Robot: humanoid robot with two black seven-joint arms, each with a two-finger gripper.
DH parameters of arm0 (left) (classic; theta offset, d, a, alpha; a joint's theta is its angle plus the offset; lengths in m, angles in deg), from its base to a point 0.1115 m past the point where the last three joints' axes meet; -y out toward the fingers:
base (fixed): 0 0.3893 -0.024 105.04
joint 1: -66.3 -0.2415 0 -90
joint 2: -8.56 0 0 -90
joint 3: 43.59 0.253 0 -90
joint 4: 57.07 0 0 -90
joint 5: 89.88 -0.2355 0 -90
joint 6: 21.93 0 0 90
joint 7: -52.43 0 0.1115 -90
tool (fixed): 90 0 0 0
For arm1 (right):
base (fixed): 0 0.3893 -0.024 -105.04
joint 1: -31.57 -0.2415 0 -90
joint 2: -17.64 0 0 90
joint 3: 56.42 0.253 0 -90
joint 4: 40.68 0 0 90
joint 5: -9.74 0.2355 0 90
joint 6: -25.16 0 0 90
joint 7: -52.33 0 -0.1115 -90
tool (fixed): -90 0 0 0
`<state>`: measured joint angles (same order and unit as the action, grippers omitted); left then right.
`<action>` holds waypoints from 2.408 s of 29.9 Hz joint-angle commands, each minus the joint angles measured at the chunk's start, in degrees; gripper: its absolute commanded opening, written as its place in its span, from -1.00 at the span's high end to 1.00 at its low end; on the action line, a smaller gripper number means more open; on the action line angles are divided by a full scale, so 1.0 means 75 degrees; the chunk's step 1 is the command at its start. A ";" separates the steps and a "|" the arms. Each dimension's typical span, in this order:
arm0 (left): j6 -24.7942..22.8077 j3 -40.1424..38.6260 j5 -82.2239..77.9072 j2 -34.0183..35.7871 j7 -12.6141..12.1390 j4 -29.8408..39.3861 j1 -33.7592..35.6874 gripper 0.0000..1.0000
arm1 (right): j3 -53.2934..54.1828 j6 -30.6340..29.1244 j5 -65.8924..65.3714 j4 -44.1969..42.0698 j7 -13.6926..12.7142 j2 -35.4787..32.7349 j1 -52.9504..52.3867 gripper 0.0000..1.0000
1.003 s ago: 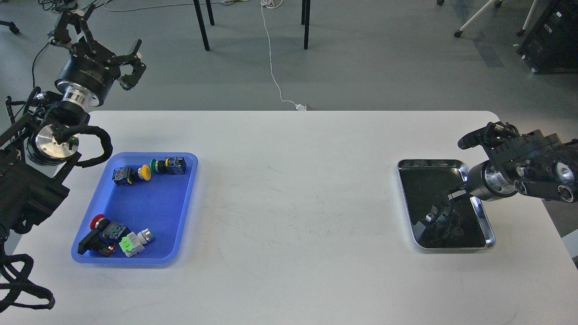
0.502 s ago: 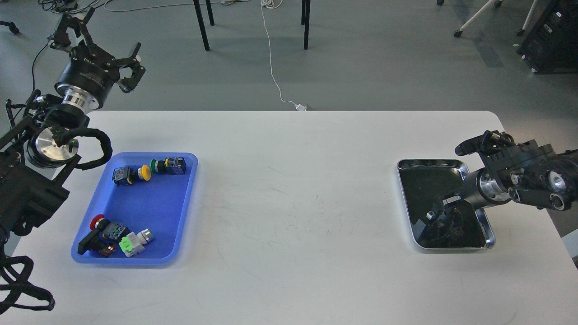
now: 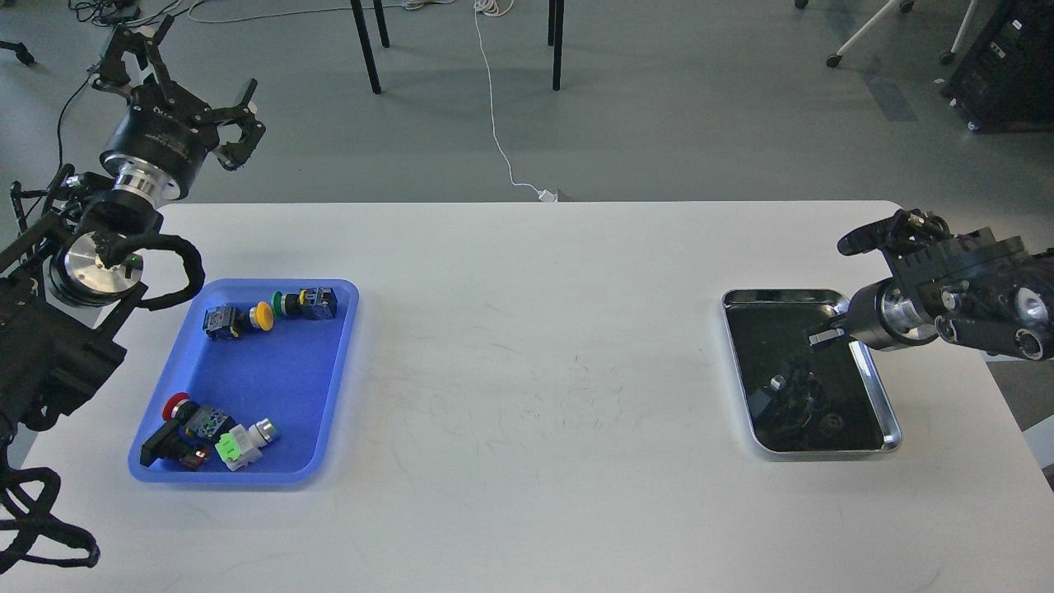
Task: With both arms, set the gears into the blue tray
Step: 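Carry the black gear with the right gripper toward the table center, then release the gear on the table and raise the right arm, then reach the left gripper over the black gear on the table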
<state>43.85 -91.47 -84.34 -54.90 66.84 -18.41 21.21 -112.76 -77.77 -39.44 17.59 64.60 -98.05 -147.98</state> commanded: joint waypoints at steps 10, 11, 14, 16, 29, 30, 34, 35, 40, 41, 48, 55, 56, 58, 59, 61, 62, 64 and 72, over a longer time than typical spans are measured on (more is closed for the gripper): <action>-0.0016 0.0009 -0.0024 0.0176 -0.0011 0.0002 0.0000 -0.96 | 0.0890 0.0351 0.1834 0.0528 0.0134 0.2908 -0.0622 0.84; -0.0028 0.0009 -0.0024 0.0223 -0.0023 0.0002 0.0000 -0.96 | 0.0879 0.0445 0.1904 0.0493 0.0215 0.3166 -0.0575 0.84; -0.0052 0.0021 -0.0024 0.0352 -0.0023 0.0002 -0.0012 -0.96 | 0.0902 0.0726 0.1963 0.0446 0.0473 0.3426 -0.0236 0.84; -0.0063 0.0009 -0.0024 0.0411 -0.0023 0.0002 -0.0023 -0.96 | 0.0902 0.0855 0.1975 0.0399 0.0567 0.3426 -0.0048 0.83; -0.0110 0.0009 -0.0024 0.0446 -0.0012 0.0002 -0.0129 -0.96 | 0.0843 0.0856 0.2010 -0.0093 0.0720 0.3426 0.0925 0.65; -0.0110 0.0009 -0.0024 0.0446 -0.0012 0.0002 -0.0129 -0.96 | 0.0843 0.0856 0.2010 -0.0140 0.0720 0.3426 0.0972 0.63; -0.0099 0.0009 -0.0024 0.0446 -0.0023 0.0002 -0.0129 -0.96 | 0.0902 0.0867 0.2022 -0.0211 0.0720 0.3426 0.1031 0.32; -0.0099 0.0021 -0.0024 0.0446 -0.0023 0.0002 -0.0117 -0.96 | 0.0925 0.0867 0.2022 -0.0222 0.0732 0.3426 0.1031 0.28; -0.0075 0.0231 -0.0047 0.0446 -0.0023 0.0025 -0.0105 -0.96 | 0.1264 0.0891 0.2267 -0.0281 0.0720 0.3426 0.1008 -0.26; -0.0075 0.0336 -0.0047 0.0446 -0.0023 0.0048 -0.0105 -0.96 | 0.1393 0.0891 0.2373 -0.0281 0.0697 0.3426 0.0984 -0.41; -0.0168 0.0747 -0.0222 0.0504 -0.0058 0.0142 0.0000 -0.96 | 0.2656 0.0891 0.2596 -0.0386 0.0697 0.2539 0.0738 -0.72; -0.0321 0.1743 -0.2142 0.0598 -0.0082 0.0762 0.0796 -0.95 | 0.5795 0.0797 0.2608 -0.0363 0.0732 0.0113 0.1755 -0.90; -0.0310 0.1813 -0.2342 0.0622 -0.0105 0.0972 0.0890 -0.95 | 0.6346 0.0785 0.2608 -0.0375 0.0732 -0.0134 0.2001 -0.92; -0.0251 0.1966 -0.2740 0.0715 -0.0140 0.1569 0.1159 -0.95 | 0.7436 0.0774 0.2608 -0.0410 0.0720 -0.0486 0.2598 -0.93; -0.0251 0.2094 -0.3067 0.0785 -0.0164 0.1897 0.1323 -0.95 | 0.8079 0.0774 0.2608 -0.0410 0.0720 -0.0604 0.2949 -0.94; -0.0239 0.2363 -0.3828 0.0868 -0.0164 0.2402 0.1604 -0.95 | 0.9135 0.0774 0.2608 -0.0410 0.0708 -0.0780 0.3536 -0.94; -0.0216 0.2481 -0.4331 0.0868 -0.0152 0.2624 0.1710 -0.95 | 0.9639 0.0774 0.2631 -0.0410 0.0708 -0.0874 0.3852 -0.94; -0.0227 0.2575 -0.5455 0.0821 -0.0140 0.2976 0.1758 -0.95 | 1.0495 0.0774 0.2818 -0.0375 0.0708 -0.0991 0.4426 -0.94; -0.0287 0.3405 -1.0084 0.0376 -0.0105 0.4733 0.1641 -0.95 | 1.2818 0.0259 0.4985 -0.0048 0.0685 -0.1378 0.6560 -0.94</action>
<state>41.36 -70.19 -148.32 -51.14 66.05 11.82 33.70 -21.39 -73.81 -7.83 15.38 69.72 -107.12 -104.46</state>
